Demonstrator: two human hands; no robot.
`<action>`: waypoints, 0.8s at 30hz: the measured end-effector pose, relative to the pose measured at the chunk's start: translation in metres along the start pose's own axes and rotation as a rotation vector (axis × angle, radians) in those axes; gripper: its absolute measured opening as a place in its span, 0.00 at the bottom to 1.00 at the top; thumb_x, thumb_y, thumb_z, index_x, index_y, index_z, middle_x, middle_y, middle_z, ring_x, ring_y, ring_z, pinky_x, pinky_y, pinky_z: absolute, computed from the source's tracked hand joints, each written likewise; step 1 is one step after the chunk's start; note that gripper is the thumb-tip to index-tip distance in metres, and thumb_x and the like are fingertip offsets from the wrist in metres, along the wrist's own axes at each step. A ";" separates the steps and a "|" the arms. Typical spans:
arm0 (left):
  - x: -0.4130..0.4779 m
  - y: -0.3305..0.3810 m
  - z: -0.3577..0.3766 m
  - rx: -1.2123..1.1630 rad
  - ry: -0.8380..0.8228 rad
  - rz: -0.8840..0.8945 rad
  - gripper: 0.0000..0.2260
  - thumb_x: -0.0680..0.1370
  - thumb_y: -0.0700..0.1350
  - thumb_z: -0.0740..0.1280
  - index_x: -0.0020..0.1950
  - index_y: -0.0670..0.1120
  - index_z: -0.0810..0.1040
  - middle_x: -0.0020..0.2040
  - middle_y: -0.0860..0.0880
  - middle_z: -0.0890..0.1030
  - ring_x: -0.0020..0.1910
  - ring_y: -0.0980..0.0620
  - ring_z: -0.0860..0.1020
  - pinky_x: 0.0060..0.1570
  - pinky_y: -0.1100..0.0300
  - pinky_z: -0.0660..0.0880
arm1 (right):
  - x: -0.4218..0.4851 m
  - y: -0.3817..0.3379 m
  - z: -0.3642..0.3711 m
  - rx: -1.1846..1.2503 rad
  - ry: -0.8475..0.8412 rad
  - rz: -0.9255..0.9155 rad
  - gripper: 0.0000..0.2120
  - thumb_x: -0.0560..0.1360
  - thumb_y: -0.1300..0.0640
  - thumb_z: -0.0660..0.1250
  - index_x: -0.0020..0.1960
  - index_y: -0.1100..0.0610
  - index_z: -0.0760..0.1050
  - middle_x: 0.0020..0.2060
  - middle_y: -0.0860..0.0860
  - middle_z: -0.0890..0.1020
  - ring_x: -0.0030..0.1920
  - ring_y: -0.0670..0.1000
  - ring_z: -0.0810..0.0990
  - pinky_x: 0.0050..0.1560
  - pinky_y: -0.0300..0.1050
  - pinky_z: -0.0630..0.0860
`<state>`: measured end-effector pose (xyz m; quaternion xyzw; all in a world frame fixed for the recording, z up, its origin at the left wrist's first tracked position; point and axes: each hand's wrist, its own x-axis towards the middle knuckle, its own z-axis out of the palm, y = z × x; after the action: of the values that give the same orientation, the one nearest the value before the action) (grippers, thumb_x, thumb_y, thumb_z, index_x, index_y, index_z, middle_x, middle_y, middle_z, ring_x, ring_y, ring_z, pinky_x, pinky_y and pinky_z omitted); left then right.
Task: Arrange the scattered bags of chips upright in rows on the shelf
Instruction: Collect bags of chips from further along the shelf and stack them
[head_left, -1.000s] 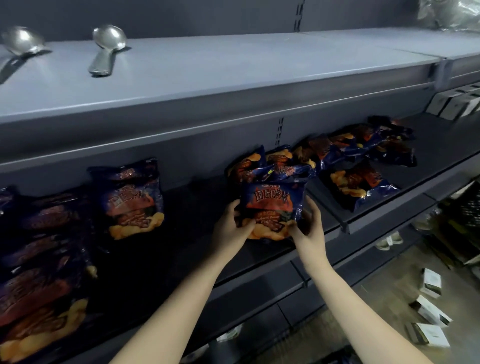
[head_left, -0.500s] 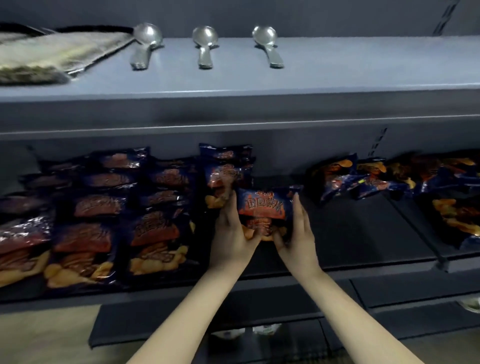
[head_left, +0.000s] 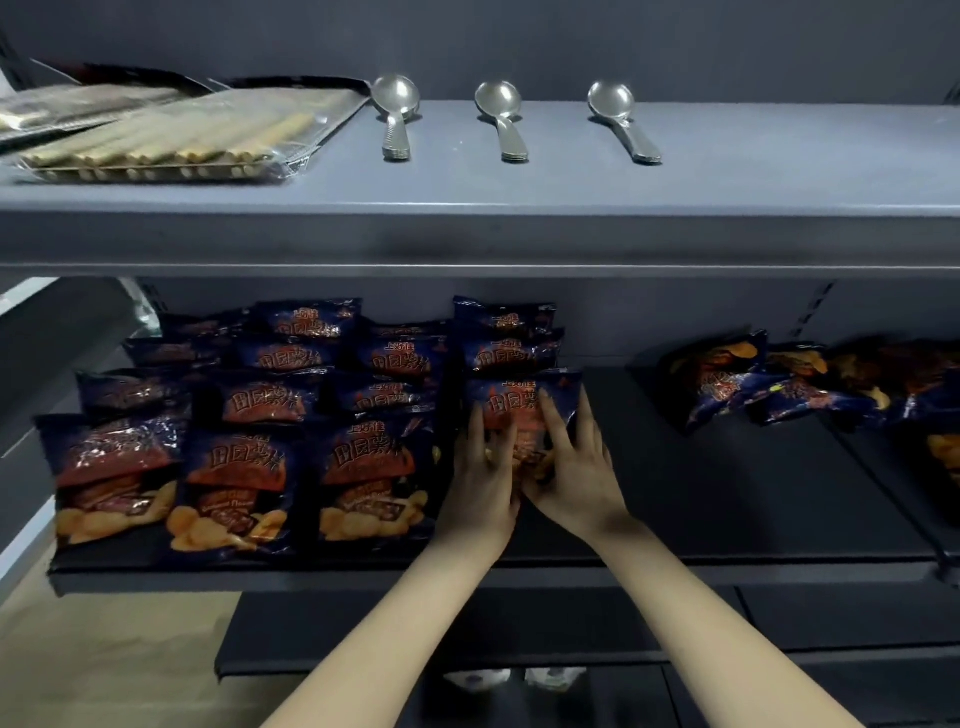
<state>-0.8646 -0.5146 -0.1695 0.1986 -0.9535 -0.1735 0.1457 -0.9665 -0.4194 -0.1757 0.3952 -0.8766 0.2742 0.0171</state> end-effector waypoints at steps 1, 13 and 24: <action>0.000 0.001 0.000 0.051 -0.019 0.003 0.39 0.77 0.41 0.66 0.77 0.54 0.41 0.73 0.50 0.27 0.75 0.43 0.39 0.71 0.53 0.58 | 0.002 -0.001 0.000 -0.031 0.002 0.000 0.47 0.70 0.39 0.65 0.72 0.36 0.31 0.75 0.51 0.33 0.76 0.59 0.46 0.72 0.59 0.54; 0.009 -0.002 0.007 0.302 -0.050 -0.053 0.36 0.78 0.39 0.62 0.77 0.49 0.40 0.75 0.41 0.33 0.75 0.37 0.40 0.72 0.45 0.55 | -0.005 0.002 0.021 -0.167 -0.047 -0.089 0.35 0.78 0.48 0.60 0.76 0.41 0.42 0.73 0.50 0.30 0.75 0.59 0.35 0.74 0.61 0.51; 0.002 0.008 0.009 0.266 -0.105 0.014 0.42 0.75 0.38 0.67 0.76 0.48 0.38 0.75 0.42 0.33 0.75 0.37 0.39 0.72 0.43 0.51 | -0.025 -0.004 0.021 -0.193 -0.030 0.043 0.34 0.79 0.46 0.60 0.76 0.43 0.42 0.73 0.47 0.31 0.75 0.57 0.36 0.74 0.58 0.49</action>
<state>-0.8718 -0.5058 -0.1740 0.2000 -0.9758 -0.0547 0.0691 -0.9428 -0.4142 -0.1979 0.3771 -0.9073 0.1827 0.0361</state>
